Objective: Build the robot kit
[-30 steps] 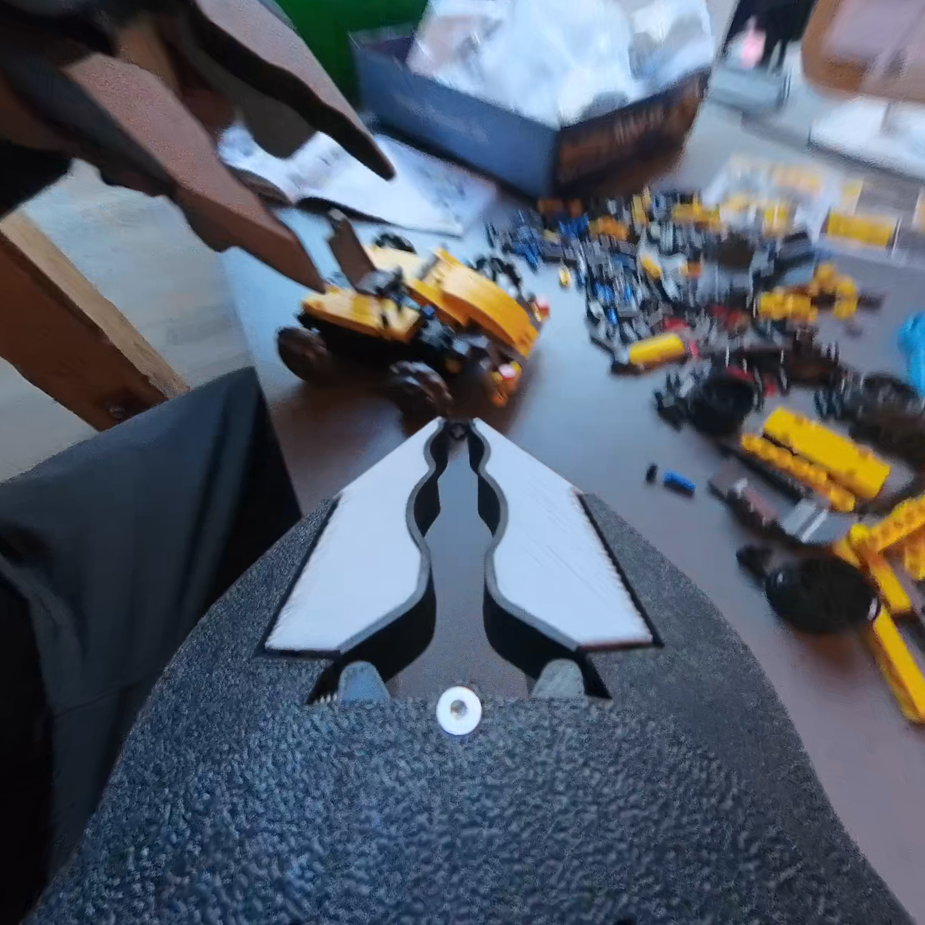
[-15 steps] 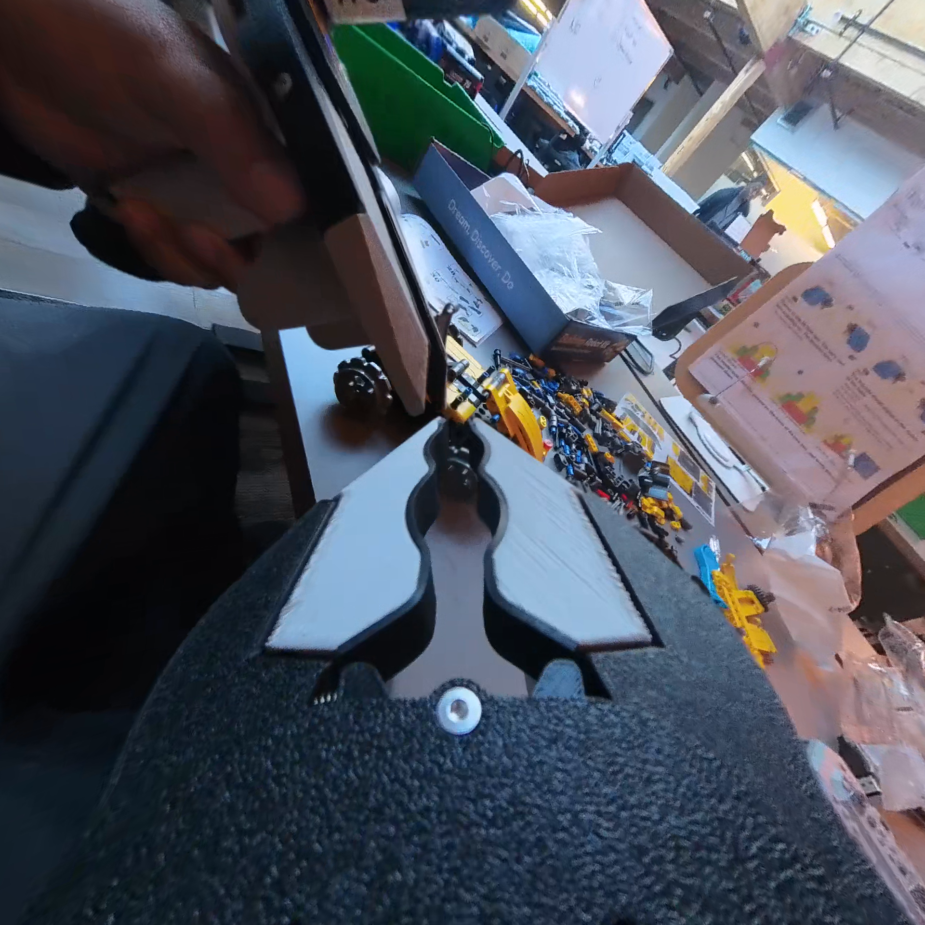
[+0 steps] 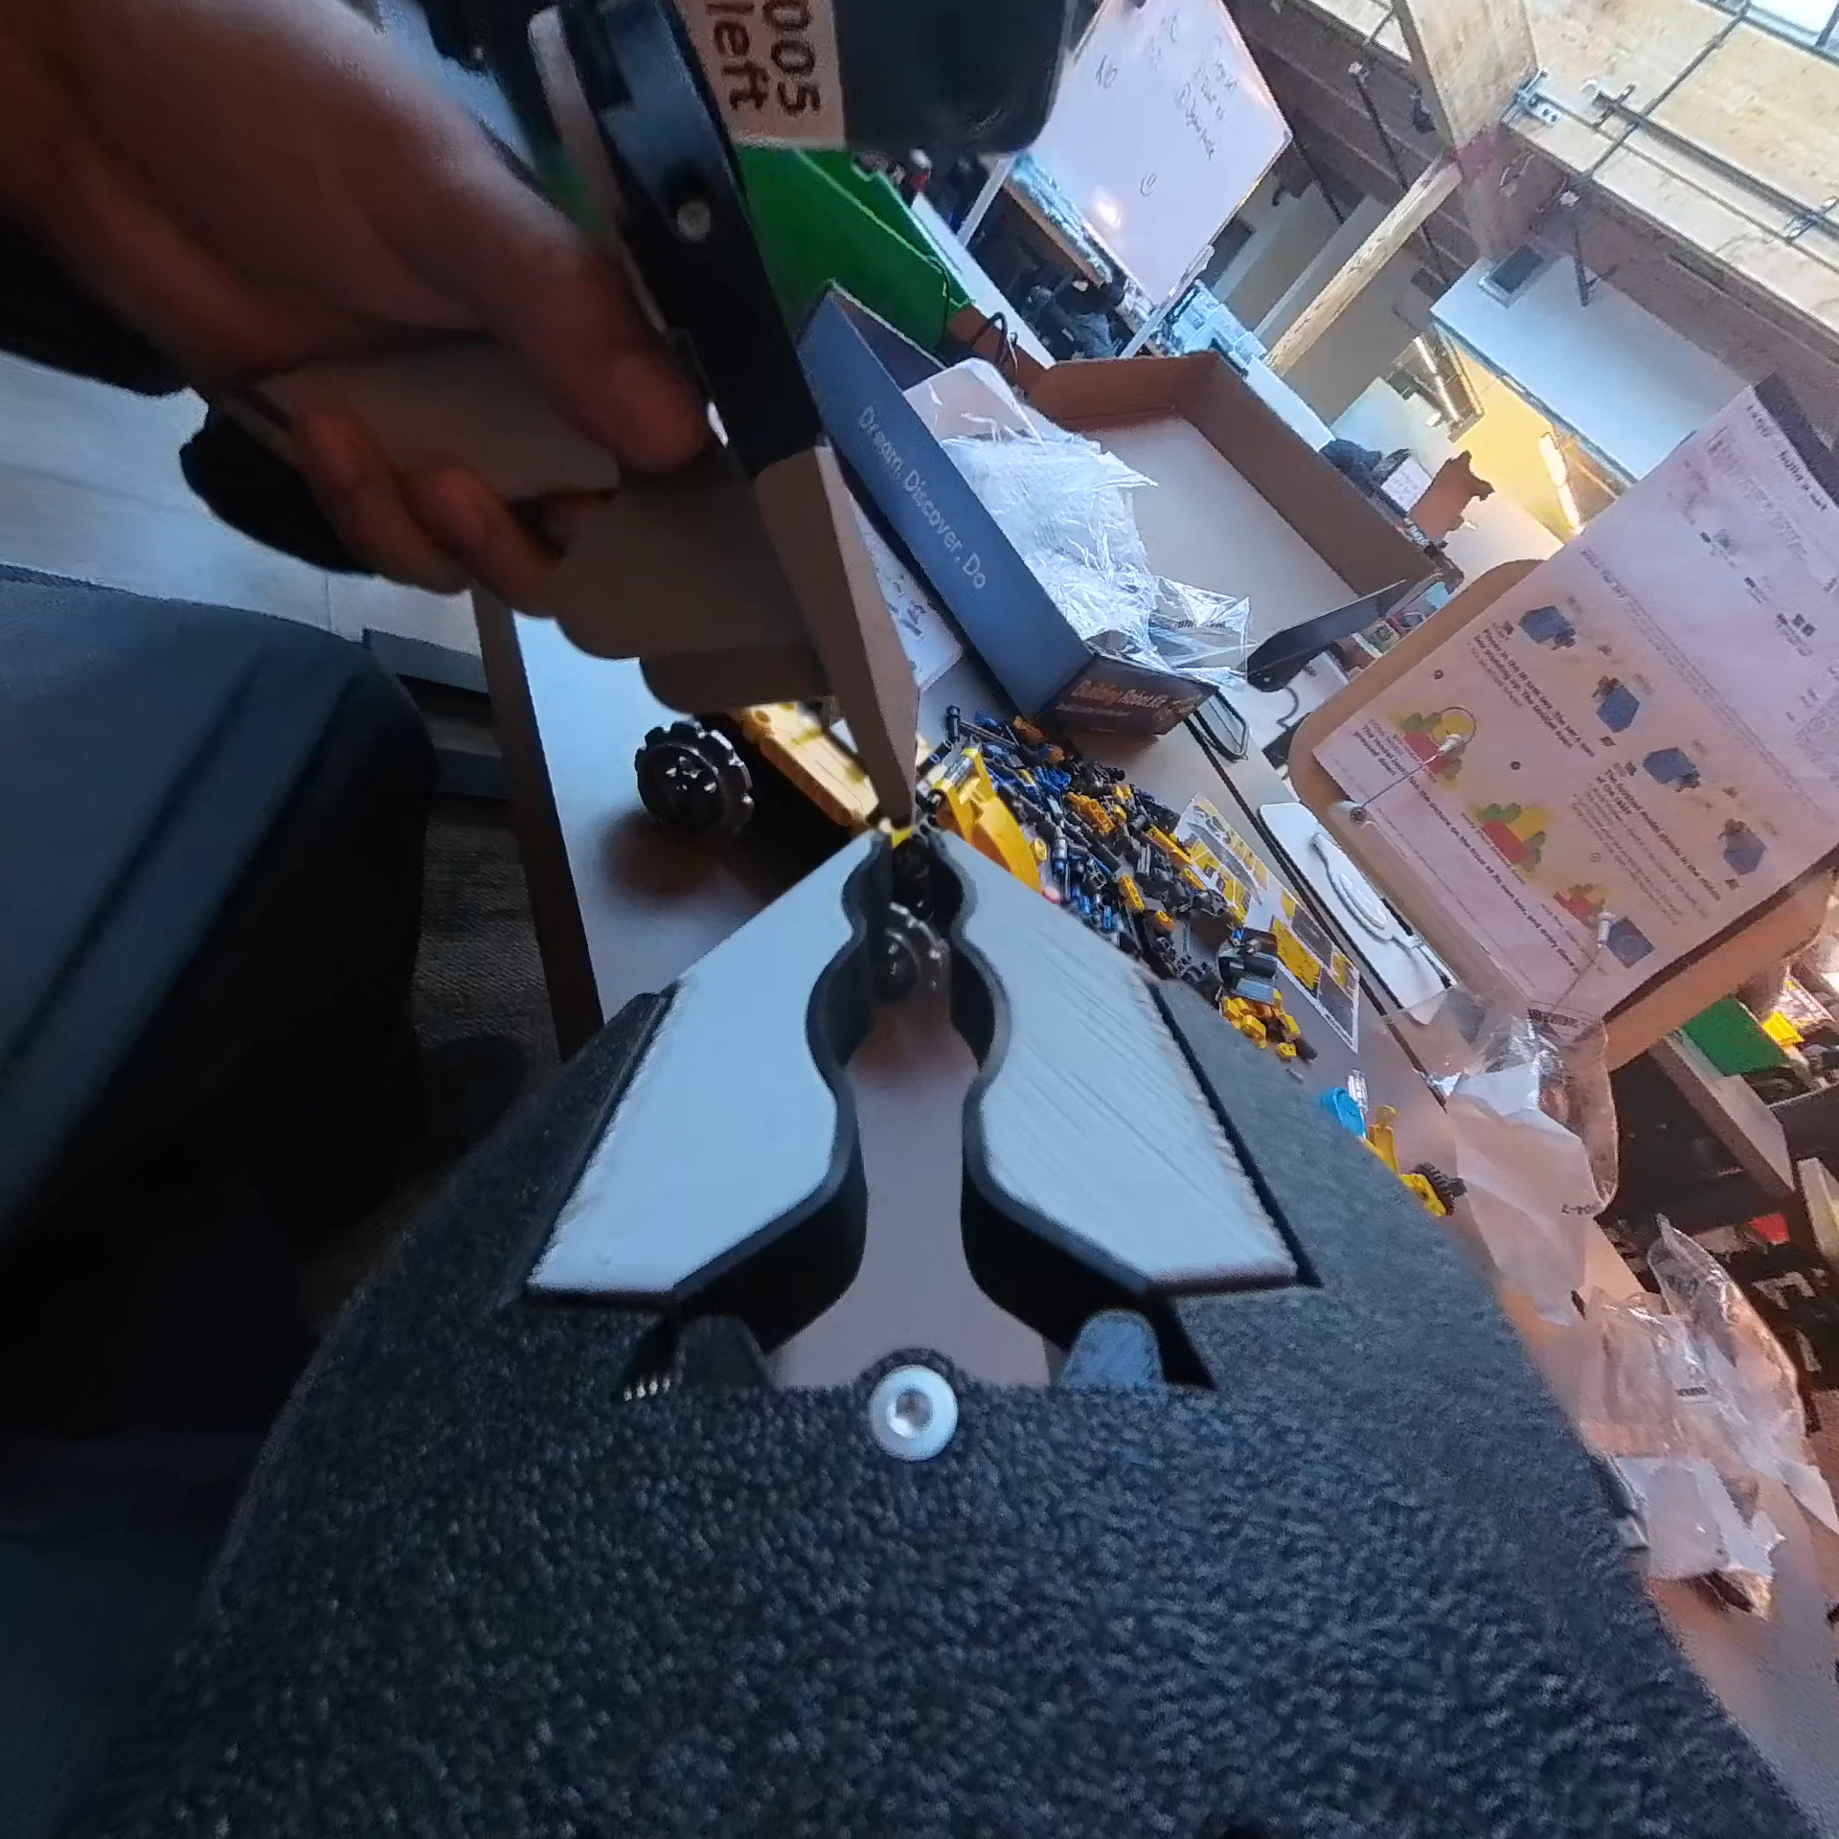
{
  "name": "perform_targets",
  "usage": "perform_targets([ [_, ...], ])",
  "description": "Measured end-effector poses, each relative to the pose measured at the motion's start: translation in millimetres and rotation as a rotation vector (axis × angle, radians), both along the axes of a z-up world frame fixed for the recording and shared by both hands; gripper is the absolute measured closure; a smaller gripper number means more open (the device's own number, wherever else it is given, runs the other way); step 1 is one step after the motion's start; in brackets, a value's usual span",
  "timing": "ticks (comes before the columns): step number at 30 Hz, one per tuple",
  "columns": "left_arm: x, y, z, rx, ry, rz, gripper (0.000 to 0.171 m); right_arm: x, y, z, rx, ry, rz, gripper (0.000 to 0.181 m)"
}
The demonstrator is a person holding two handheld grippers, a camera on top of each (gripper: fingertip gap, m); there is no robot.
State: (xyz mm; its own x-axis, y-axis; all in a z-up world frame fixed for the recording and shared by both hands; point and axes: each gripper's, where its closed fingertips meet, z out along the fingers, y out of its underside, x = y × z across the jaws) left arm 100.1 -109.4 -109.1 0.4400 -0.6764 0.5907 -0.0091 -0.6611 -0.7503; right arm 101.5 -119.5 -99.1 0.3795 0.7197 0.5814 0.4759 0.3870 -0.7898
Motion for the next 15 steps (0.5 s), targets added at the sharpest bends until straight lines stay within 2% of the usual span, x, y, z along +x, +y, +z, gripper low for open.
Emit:
perform_targets([
  [6, -8.6, 1.5, 8.6, 0.053, 0.003, 0.050, 0.136, 0.0, 0.0, 0.2, 0.013, -0.008, -0.022, 0.175],
  [9, -16.6, 5.2, 0.9, 0.049, 0.031, 0.089, 0.135, 5.9, 7.8, -0.7, -0.001, 0.000, -0.056, 0.174],
  [12, -15.2, 3.3, 1.5, 0.044, 0.012, 0.088, 0.135, 9.8, 11.7, 6.6, -0.036, 0.052, -0.062, 0.175],
  [15, -18.9, 10.2, 5.3, 0.103, 0.032, 0.134, 0.135, 12.2, 14.0, 12.7, -0.051, 0.073, -0.067, 0.175],
])
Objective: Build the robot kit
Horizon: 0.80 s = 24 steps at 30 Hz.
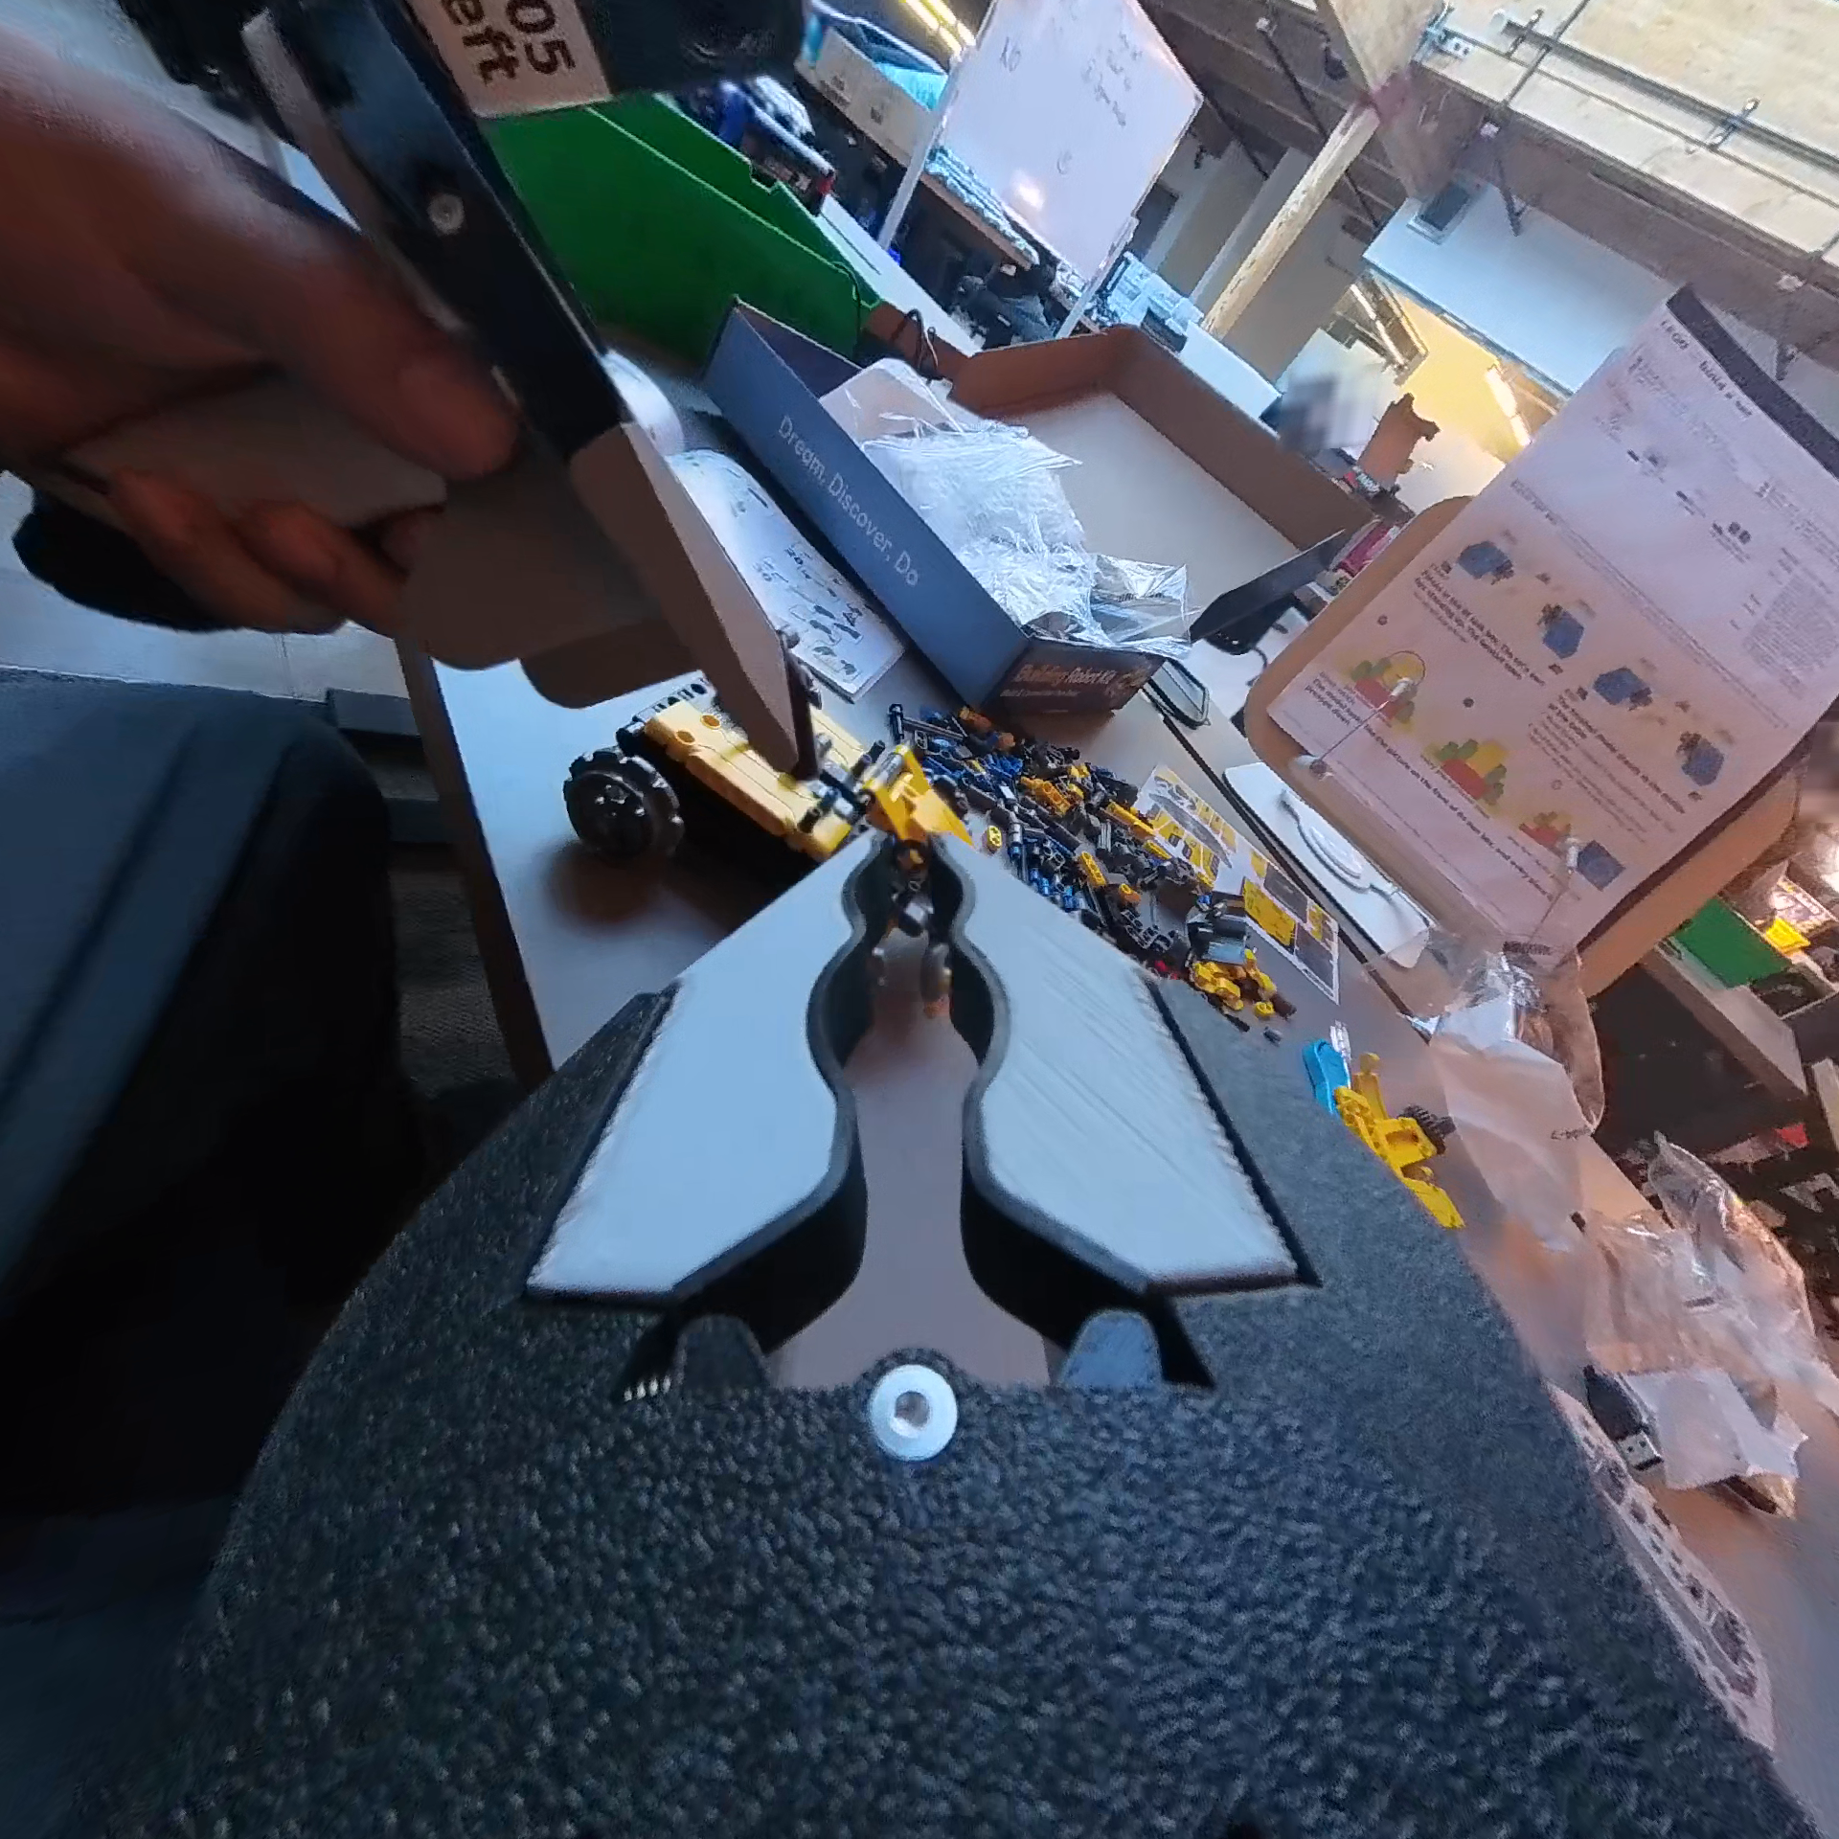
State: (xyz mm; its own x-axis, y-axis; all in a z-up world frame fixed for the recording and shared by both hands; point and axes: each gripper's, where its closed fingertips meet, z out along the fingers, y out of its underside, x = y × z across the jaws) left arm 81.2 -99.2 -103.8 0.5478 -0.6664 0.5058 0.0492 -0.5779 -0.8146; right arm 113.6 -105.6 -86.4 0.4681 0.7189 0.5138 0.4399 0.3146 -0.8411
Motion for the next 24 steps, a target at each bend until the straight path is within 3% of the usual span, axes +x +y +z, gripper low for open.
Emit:
perform_targets([
  [5, -6.2, 2.4, 12.3, 0.274, 0.173, 0.040, 0.131, 5.5, 7.5, 19.7, -0.165, 0.188, 0.022, 0.175],
  [10, -15.5, 1.9, 37.4, 0.559, 0.322, 0.127, 0.136, 5.4, 17.6, 58.6, -0.390, 0.433, 0.111, 0.174],
  [17, -6.4, -18.5, 63.2, 0.862, 0.458, 0.108, 0.143, -14.1, 2.9, 73.6, -0.917, 0.709, 0.426, 0.174],
  [21, 5.3, -28.1, 69.4, 0.935, 0.475, 0.082, 0.146, -21.8, -12.7, 69.7, -1.222, 0.815, 0.624, 0.174],
  [24, 4.3, -29.6, 75.4, 0.947, 0.478, 0.087, 0.149, -20.2, -17.0, 73.3, -1.360, 0.907, 0.740, 0.174],
])
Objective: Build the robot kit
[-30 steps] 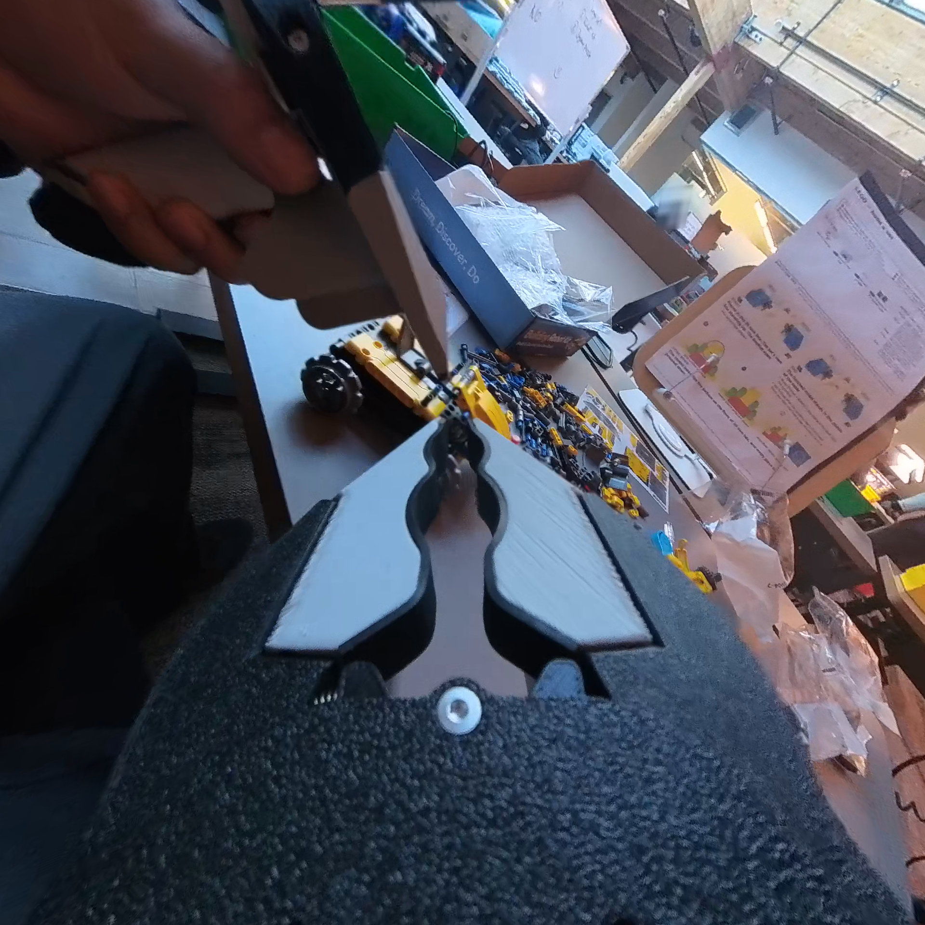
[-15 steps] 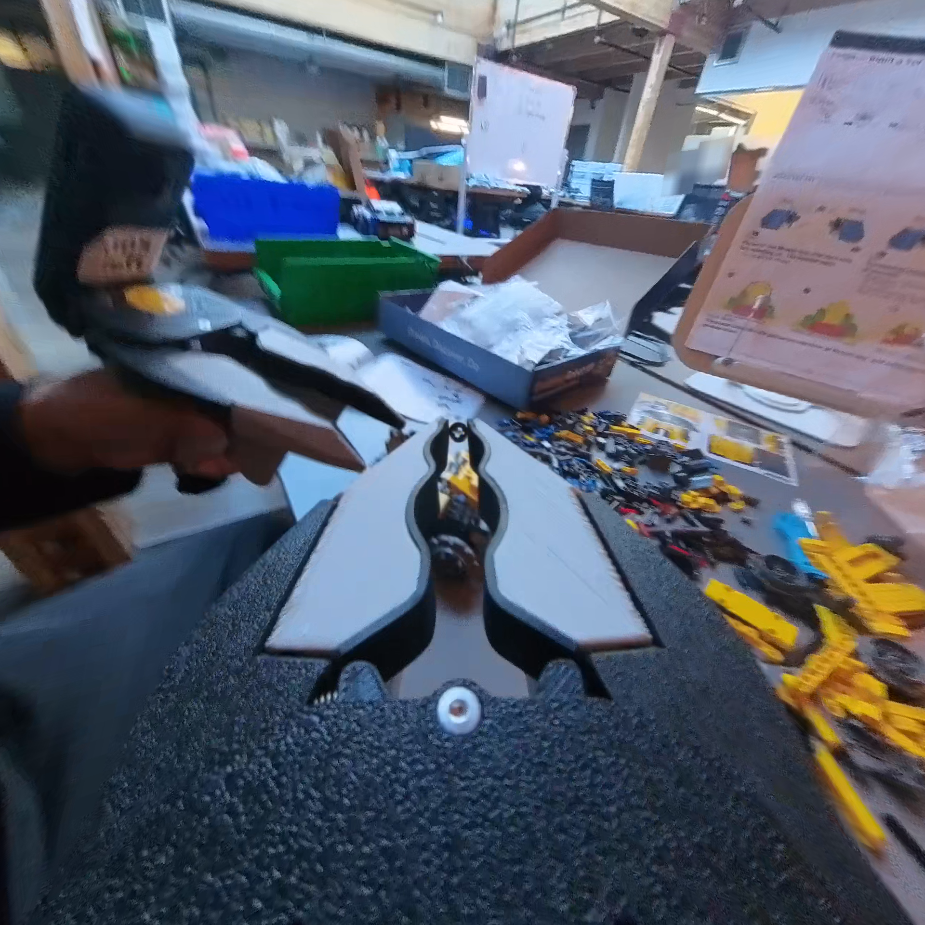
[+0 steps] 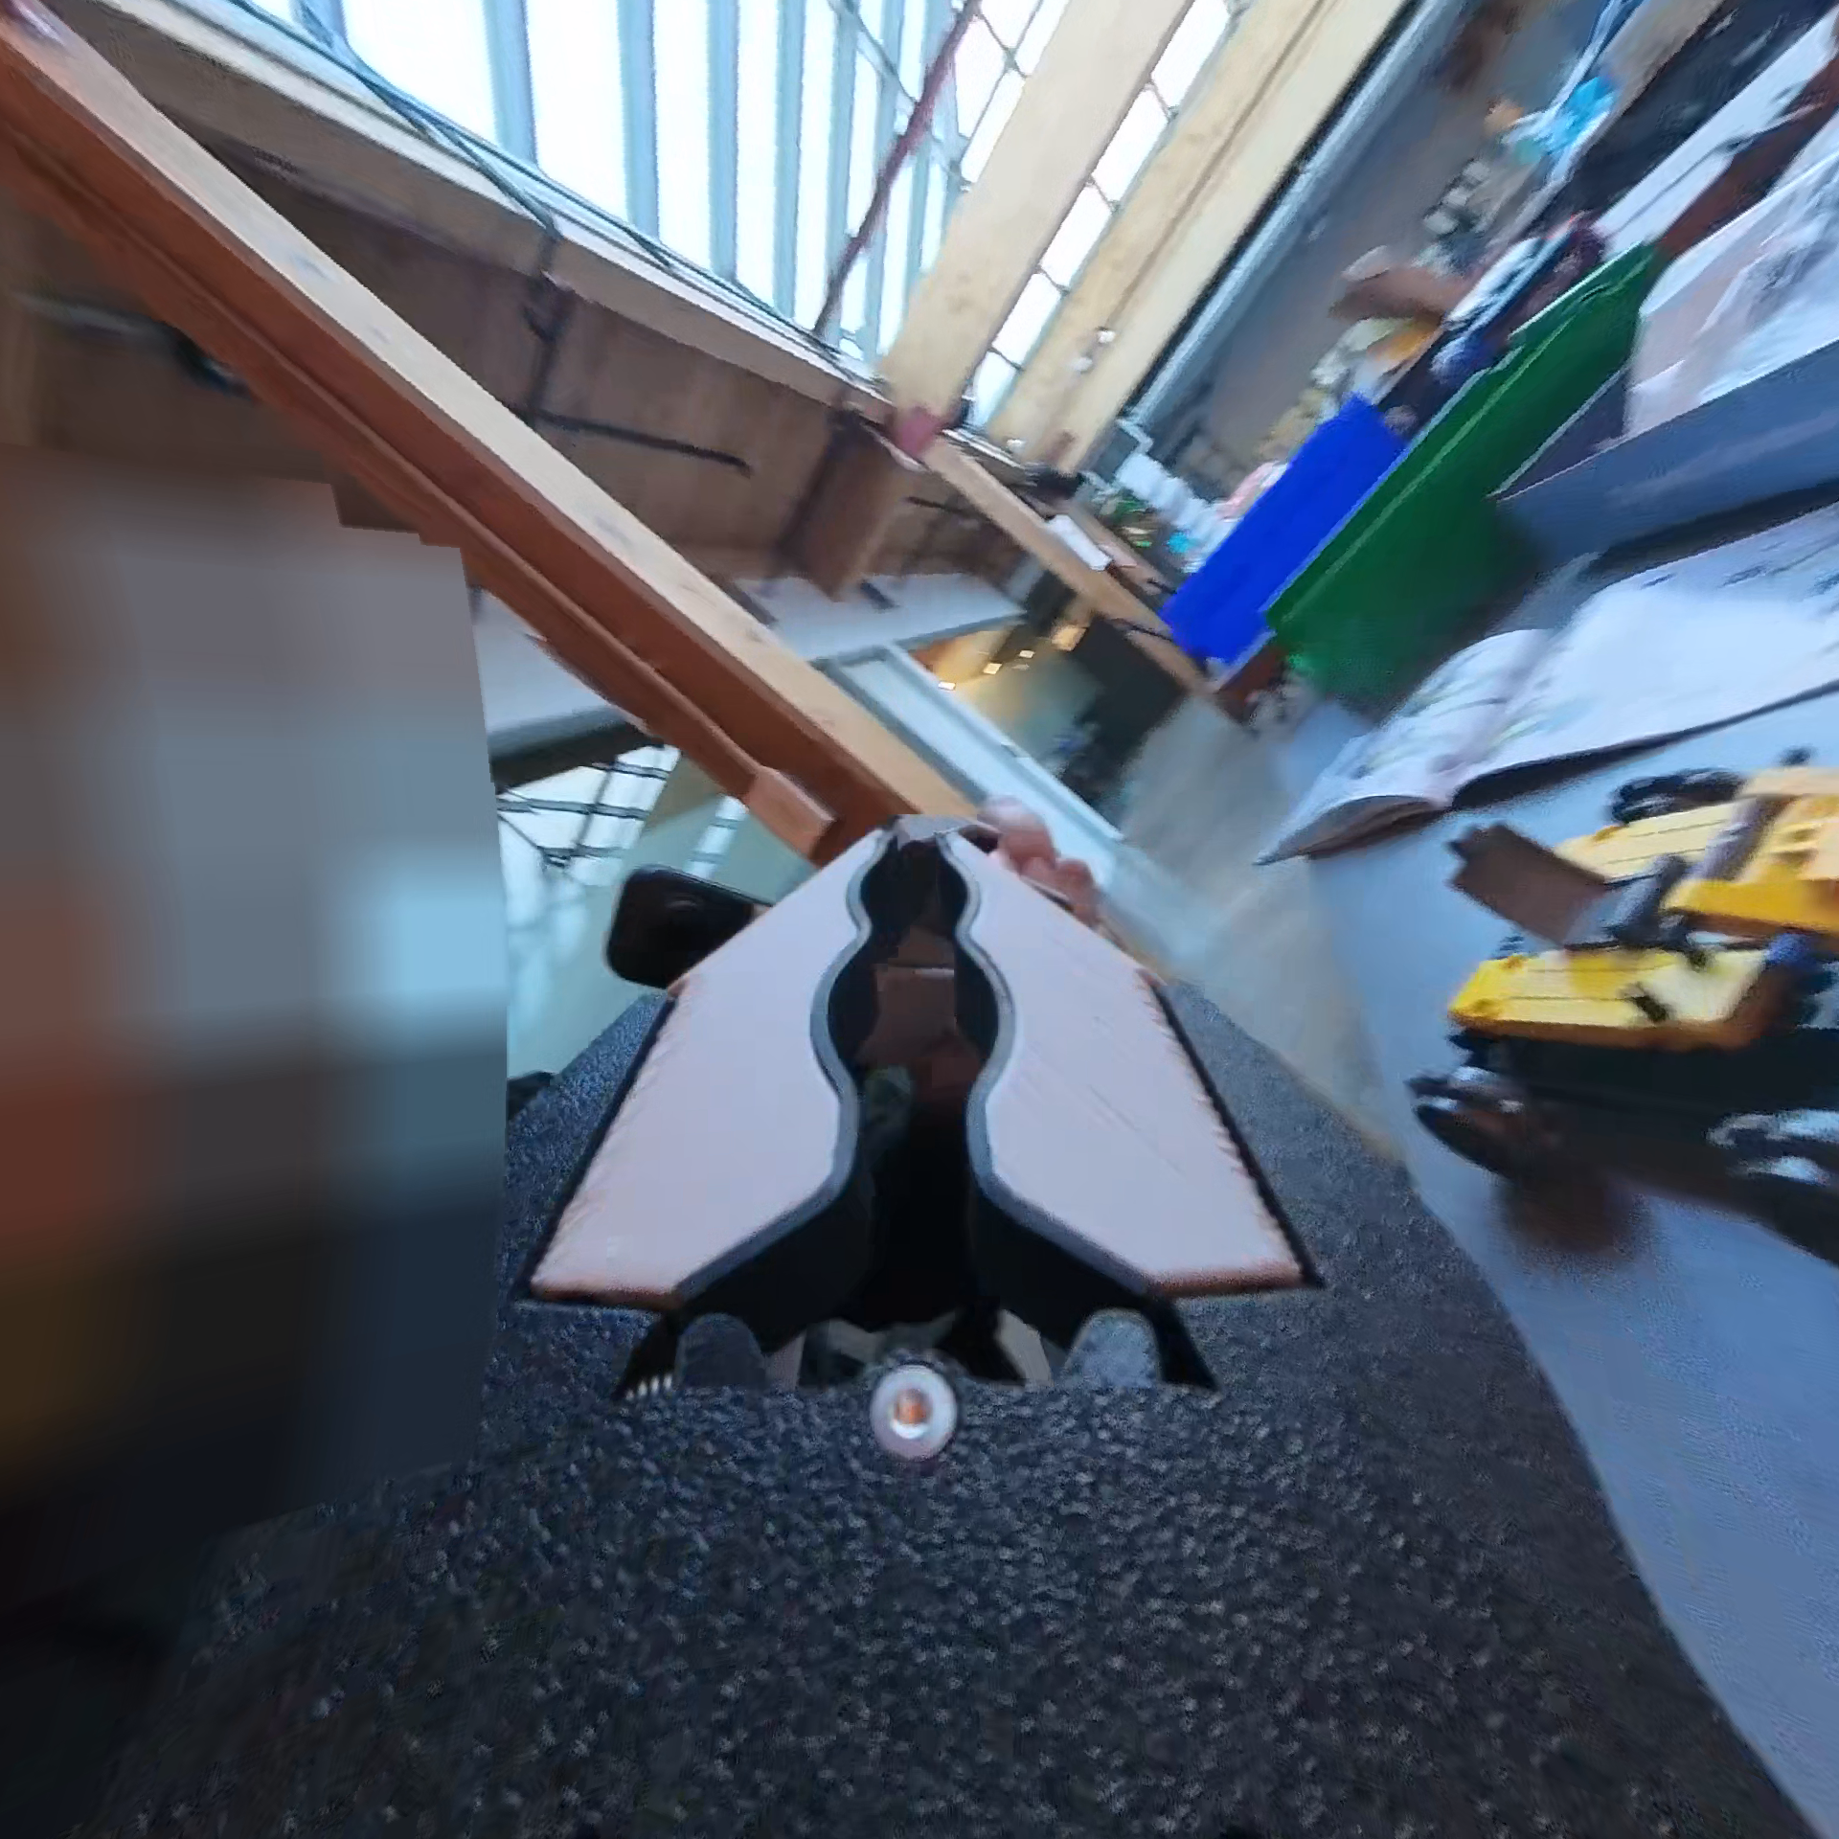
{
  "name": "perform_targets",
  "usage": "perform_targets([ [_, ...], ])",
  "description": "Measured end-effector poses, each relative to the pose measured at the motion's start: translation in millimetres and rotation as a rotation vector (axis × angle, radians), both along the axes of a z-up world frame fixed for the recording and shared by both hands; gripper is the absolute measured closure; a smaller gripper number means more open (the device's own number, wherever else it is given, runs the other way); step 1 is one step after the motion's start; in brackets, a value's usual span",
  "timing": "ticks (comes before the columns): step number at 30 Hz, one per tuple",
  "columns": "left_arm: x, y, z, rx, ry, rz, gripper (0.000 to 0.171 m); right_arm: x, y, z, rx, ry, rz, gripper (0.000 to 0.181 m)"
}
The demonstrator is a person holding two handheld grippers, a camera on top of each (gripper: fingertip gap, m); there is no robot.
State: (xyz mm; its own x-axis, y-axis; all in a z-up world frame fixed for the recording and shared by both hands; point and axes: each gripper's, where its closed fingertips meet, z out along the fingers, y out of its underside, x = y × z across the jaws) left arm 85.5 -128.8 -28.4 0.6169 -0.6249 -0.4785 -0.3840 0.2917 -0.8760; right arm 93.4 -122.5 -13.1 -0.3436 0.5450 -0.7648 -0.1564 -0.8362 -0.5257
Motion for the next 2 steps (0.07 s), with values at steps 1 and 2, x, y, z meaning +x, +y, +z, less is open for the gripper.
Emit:
perform_targets([
  [1, -0.6, -1.6, 3.0, 0.011, 0.001, -0.003, 0.151, 0.1, -1.4, -0.2, -0.023, 0.016, 0.023, 0.174],
  [2, -0.3, -4.2, 6.1, 0.024, 0.005, -0.012, 0.154, -0.8, -4.1, -1.4, -0.035, 0.019, 0.051, 0.174],
])
